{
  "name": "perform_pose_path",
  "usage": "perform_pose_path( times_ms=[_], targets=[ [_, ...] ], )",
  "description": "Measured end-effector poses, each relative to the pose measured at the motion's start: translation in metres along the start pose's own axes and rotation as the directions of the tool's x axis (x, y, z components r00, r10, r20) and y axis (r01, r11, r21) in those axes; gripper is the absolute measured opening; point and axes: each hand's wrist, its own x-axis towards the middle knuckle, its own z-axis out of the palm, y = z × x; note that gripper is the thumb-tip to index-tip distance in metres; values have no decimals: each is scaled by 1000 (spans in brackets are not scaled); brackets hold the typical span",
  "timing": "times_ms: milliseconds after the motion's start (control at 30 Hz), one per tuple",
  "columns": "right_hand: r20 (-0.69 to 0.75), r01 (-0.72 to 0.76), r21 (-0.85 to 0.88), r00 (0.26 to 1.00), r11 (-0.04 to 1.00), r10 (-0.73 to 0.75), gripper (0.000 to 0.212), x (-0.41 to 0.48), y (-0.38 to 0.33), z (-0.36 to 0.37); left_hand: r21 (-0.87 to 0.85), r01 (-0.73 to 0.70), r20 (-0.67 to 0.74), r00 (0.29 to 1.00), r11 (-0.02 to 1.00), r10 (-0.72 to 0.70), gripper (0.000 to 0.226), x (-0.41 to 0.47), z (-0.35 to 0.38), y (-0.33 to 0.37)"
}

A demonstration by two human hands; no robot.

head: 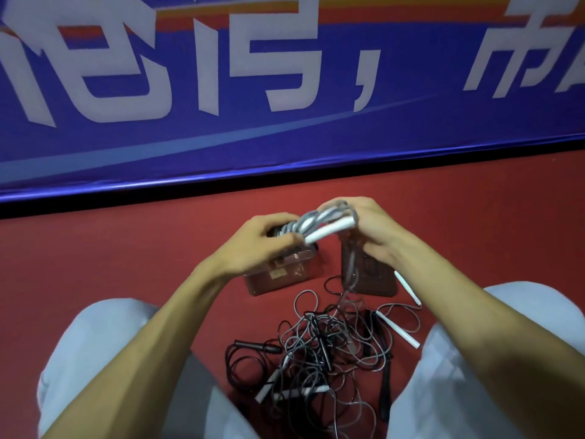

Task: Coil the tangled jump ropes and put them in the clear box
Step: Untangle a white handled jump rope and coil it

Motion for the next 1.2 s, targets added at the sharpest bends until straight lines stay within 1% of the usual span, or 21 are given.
perform_pose_path(
  times_ms=[33,67,133,200,267,367,400,467,567,633,700,767,800,867,900,933,1000,1033,1067,1133,1200],
  targets=[
    [-6,-4,32,1000,999,4,33,0,-1,2,-112,19,-25,999,993,-22,16,-1,-1,2],
    [-1,-9,61,1000,998,9,33,0,-1,4,-198,32,-54,998,980,-43,20,-2,-2,5],
    [45,16,46,999,999,-18,27,0,-2,6,-321,61,-79,993,945,-91,20,-2,-3,9],
    [117,70,-140,992,988,-54,33,0,-1,6,-437,105,-89,983,893,-159,17,0,-4,10],
    [194,129,-356,979,926,-62,38,-3,-1,7,-543,139,-111,966,828,-235,22,1,-9,11],
    [271,172,-474,962,863,-42,32,-5,0,7,-571,138,-127,959,809,-253,42,3,-14,10],
    [282,201,-533,958,822,-51,29,-5,1,5,-573,137,-134,957,808,-257,42,3,-13,10],
    [301,240,-658,953,713,-43,22,-6,2,2,-574,139,-182,939,807,-292,34,4,-11,8],
    [294,230,-712,956,663,-16,13,-8,5,1,-550,163,-250,903,819,-348,22,6,-7,3],
    [287,247,-754,957,609,-33,8,-6,7,0,-534,172,-269,894,828,-359,19,8,-7,-1],
    [288,262,-774,956,577,-48,7,-5,8,0,-482,171,-297,891,859,-344,19,9,-7,-5],
    [294,260,-774,955,577,-35,7,-5,8,-1,-422,173,-311,895,890,-321,16,10,-6,-10],
    [306,263,-780,952,567,-21,6,-6,7,-1,-372,180,-321,896,910,-308,14,11,-6,-14],
    [339,291,-804,941,518,-1,4,-9,5,0,-200,209,-362,892,957,-271,16,12,-6,-25],
    [362,321,-822,932,470,-4,5,-12,4,1,-77,229,-379,893,970,-241,19,14,-6,-30],
    [391,372,-843,920,390,-32,9,-15,2,3,70,249,-386,900,966,-204,23,14,-6,-33],
    [474,487,-854,873,181,-112,15,-23,0,8,330,282,-358,920,901,-156,31,14,-3,-37],
    [518,535,-840,841,91,-159,15,-26,-1,10,393,288,-334,930,873,-156,33,14,-1,-38],
    [551,568,-823,809,28,-203,13,-28,-1,11,426,285,-303,939,859,-161,33,14,0,-37],
    [590,601,-798,761,-48,-270,12,-29,-1,11,476,249,-212,963,844,-165,32,13,3,-37],
    [598,613,-788,742,-55,-304,18,-27,2,11,560,170,-76,985,811,-154,32,12,5,-37]
  ],
)
